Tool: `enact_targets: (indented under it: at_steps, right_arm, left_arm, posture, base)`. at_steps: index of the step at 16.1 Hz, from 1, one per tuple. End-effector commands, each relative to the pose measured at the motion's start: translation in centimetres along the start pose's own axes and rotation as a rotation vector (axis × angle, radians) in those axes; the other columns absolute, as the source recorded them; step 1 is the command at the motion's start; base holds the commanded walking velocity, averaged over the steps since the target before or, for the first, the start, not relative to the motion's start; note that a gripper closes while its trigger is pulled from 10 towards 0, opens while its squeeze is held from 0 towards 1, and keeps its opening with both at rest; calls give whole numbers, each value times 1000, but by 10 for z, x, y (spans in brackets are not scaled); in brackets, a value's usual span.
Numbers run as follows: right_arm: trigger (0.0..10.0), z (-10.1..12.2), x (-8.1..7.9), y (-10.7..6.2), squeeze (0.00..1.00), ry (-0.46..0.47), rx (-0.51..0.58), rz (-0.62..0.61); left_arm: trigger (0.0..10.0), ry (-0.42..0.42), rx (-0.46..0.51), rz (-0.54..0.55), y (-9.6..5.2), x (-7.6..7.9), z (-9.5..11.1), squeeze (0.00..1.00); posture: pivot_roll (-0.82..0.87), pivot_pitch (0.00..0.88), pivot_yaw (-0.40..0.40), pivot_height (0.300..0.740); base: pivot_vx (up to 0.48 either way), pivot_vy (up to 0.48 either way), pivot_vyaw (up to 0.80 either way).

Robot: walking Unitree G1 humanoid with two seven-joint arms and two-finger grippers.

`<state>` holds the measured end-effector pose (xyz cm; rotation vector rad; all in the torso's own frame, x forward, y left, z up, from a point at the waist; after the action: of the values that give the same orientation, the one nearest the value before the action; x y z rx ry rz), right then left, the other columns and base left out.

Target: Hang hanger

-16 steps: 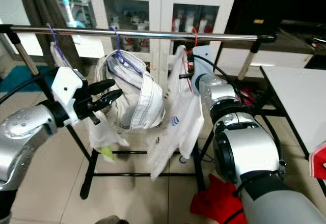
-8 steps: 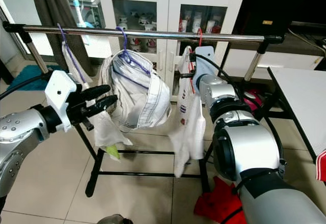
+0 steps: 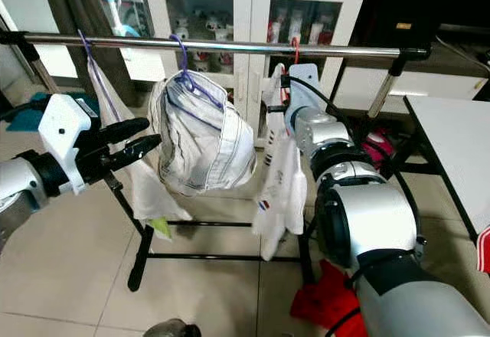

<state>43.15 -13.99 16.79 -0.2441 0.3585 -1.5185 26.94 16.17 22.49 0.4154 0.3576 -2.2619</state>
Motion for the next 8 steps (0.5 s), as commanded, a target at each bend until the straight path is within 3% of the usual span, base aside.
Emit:
enact_targets:
  at_steps: [1,6,7,8]
  right_arm:
    - [10000,14,-2,-1,0,7,41,-4]
    - [10000,8,3,-1,0,17,27,-14]
    - [10000,8,4,-1,596,16,30,-8]
    - [10000,8,4,-1,949,16,35,-3]
  left_arm:
    - [10000,1,-4,1,-3,1,2,0]
    - [10000,-37,36,-67,2,12,7,0]
    - [10000,-61,68,-101,3,17,11,0]
    - [10000,-72,82,-123,3,20,13,0]
  posture:
    - [154,105,18,740]
    - [134,117,40,740]
    - [130,116,43,740]
    - [122,115,45,740]
  base:
    - [0,0,0]
    - [0,0,0]
    - [0,0,0]
    - [0,0,0]
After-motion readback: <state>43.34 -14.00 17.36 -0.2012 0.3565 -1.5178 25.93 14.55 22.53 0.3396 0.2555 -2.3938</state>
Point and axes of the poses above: a point about 5 cm out from each wrist's last joint towards the gripper, its own y axis pointing out of the wrist towards the gripper, its own z axis along the axis of the wrist's last joint, x = y × z, the point moved 2 cm from there along y, pointing out of the wrist towards the gripper, and after that the axes turned 8 degrees about y, right-handed, at the moved point
